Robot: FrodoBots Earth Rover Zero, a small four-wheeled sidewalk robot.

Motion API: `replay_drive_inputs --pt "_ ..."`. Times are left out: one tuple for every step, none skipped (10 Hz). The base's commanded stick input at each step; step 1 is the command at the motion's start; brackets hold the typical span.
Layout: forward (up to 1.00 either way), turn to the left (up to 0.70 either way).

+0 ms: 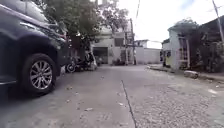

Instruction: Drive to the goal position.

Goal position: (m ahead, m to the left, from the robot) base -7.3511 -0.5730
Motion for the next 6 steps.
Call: replay_drive_inputs --pt "0.05 0.0" --pt "0.0 0.0" --pt "0.0 0.0" --pt "0.0 0.0" --pt "0.0 0.0" --pt "0.0 0.0"
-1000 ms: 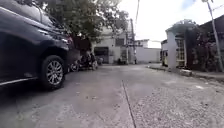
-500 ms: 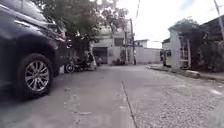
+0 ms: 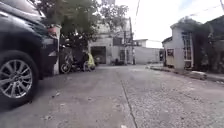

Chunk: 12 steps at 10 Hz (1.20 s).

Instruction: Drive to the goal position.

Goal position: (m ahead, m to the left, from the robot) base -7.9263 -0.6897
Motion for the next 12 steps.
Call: replay_drive_inputs --pt "0.0 0.0" --pt "0.0 0.0" --pt "0.0 0.0" --pt "0.0 0.0" --pt "1.0 0.27" --pt "1.0 0.27" --pt "1.0 0.18" --pt "1.0 0.0" --pt "1.0 0.0" --pt "1.0 0.0" --pt "1.0 0.22" --pt "1.0 0.27"
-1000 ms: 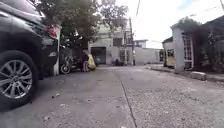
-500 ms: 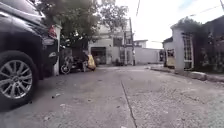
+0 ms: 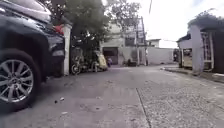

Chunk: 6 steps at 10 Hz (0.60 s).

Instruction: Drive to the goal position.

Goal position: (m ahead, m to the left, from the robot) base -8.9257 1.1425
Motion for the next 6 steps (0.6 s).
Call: replay_drive_inputs --pt "1.0 0.27" --pt "1.0 0.27" --pt "1.0 0.1" --pt "1.0 0.0" --pt "1.0 0.0" --pt "1.0 0.0"
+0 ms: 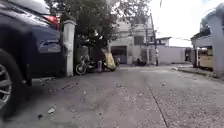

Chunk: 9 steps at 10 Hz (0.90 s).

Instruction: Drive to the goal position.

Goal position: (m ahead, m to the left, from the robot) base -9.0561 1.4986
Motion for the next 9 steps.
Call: replay_drive_inputs --pt "1.0 0.0" --pt "1.0 0.0" --pt "1.0 0.0" --pt "1.0 0.0" --pt "1.0 0.0" --pt "1.0 0.0" --pt "1.0 0.0" --pt "1.0 0.0" --pt "1.0 -0.05"
